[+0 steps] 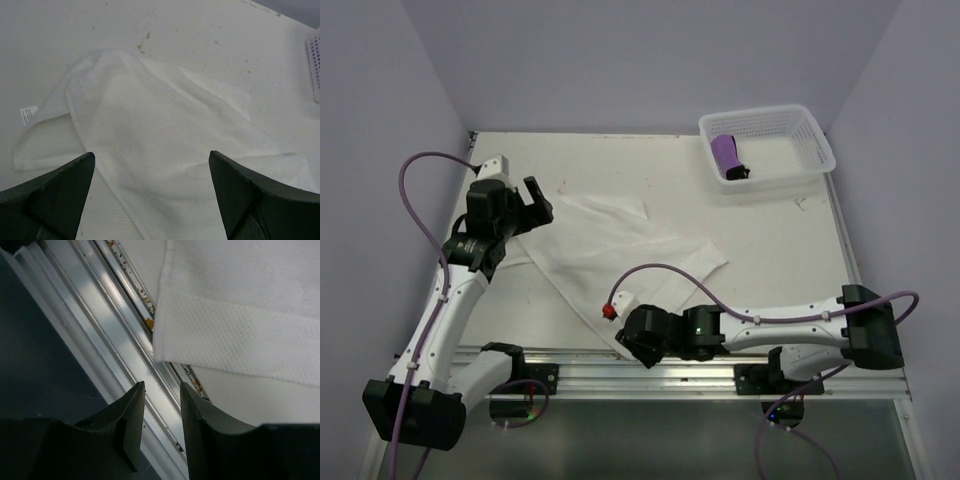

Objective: Roll the towels
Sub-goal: Flatten the towel

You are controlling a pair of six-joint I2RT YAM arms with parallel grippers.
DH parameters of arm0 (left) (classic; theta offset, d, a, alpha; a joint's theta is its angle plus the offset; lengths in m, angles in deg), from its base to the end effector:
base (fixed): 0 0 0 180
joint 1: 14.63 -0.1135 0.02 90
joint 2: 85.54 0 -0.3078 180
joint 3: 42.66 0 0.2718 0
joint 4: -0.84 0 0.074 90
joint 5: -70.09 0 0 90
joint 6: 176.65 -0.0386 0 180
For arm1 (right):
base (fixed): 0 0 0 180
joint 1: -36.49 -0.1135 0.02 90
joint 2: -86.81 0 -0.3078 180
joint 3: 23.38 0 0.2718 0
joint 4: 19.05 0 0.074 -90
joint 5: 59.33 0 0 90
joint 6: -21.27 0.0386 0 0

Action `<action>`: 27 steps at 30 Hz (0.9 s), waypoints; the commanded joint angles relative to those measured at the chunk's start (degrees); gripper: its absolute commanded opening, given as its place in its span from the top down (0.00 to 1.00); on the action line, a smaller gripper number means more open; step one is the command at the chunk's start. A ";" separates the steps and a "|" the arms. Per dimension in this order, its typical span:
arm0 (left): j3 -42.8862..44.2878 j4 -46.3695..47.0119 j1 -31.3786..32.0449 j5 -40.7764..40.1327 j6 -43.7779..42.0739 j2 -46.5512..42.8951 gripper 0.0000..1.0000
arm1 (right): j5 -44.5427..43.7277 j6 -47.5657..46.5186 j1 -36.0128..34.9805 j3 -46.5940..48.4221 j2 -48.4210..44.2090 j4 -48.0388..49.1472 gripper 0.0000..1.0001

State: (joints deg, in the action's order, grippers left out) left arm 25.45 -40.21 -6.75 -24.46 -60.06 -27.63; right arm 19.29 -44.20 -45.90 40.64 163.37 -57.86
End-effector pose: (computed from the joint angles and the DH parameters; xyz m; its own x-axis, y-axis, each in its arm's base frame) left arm 0.2189 -0.0272 0.3647 -0.4852 -0.3833 -0.7859 -0.1655 0.9228 -0.3479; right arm 0.0451 0.2801 0.2665 -0.4907 -0.5996 -0.6322 -0.8262 0.5506 0.1191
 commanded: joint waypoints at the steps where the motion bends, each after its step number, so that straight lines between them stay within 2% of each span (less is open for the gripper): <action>1: -1.30 0.52 -1.20 -2.12 -2.24 -1.31 0.00 | -1.89 -2.12 -3.21 3.49 3.33 2.25 0.62; 6: -2.53 1.58 -2.08 -0.98 -2.16 -0.61 0.00 | -3.83 -2.47 -5.67 3.58 7.47 2.16 0.62; 18: -4.37 2.80 -2.60 1.66 -2.42 0.27 0.00 | -4.53 -5.11 -5.85 4.89 15.02 5.67 0.61; 27: -5.69 3.77 -2.87 2.80 -2.68 0.71 0.00 | -8.39 -6.34 -5.85 6.57 21.53 6.29 0.64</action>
State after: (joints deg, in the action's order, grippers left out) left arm 19.88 -39.27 -9.01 -22.87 -61.02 -27.15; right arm 14.00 -49.60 -51.53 45.01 184.37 -53.12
